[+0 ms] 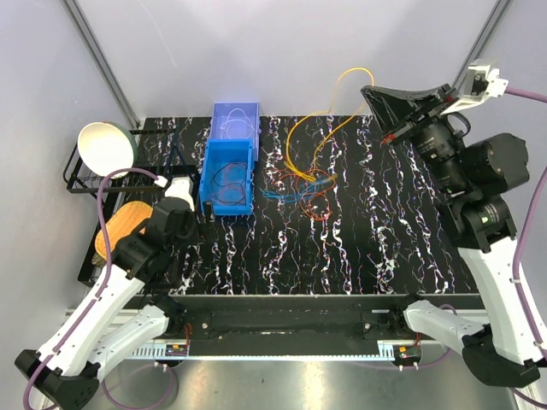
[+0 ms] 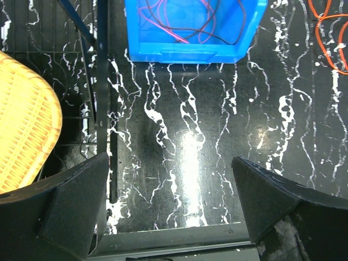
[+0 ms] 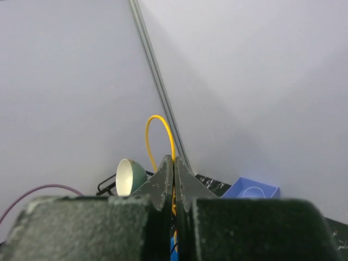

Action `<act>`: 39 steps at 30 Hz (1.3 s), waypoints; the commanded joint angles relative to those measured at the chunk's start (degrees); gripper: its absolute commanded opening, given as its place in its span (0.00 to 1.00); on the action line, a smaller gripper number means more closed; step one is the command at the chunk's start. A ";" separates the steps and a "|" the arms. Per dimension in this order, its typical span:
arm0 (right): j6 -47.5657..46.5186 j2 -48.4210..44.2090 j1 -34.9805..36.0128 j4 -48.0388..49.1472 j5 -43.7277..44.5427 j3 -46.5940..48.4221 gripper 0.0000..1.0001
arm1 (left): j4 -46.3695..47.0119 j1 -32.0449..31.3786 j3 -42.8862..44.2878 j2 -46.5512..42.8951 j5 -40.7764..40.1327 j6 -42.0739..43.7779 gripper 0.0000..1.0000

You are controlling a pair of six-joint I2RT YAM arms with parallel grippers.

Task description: Untangle the cables

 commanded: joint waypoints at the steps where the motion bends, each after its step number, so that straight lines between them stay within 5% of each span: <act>1: 1.39 5.29 0.16 -3.55 2.86 -4.63 0.00 | 3.66 -0.43 1.28 -2.31 3.01 0.63 0.99; 9: 5.79 6.70 0.16 -2.95 -0.56 -15.35 0.00 | 13.50 -3.06 0.23 0.14 10.32 -4.98 0.99; 14: 5.62 4.60 0.16 -3.47 -1.35 -17.20 0.00 | 33.18 -13.17 -1.27 6.38 7.68 -2.81 0.99; 22: 4.39 0.03 0.16 -5.58 -2.23 -18.70 0.00 | 54.37 -15.11 4.35 20.44 17.41 5.01 0.98; 39: 5.18 -1.38 0.16 -6.55 -4.69 -17.73 0.00 | 57.65 -15.46 15.42 34.69 26.05 12.67 0.99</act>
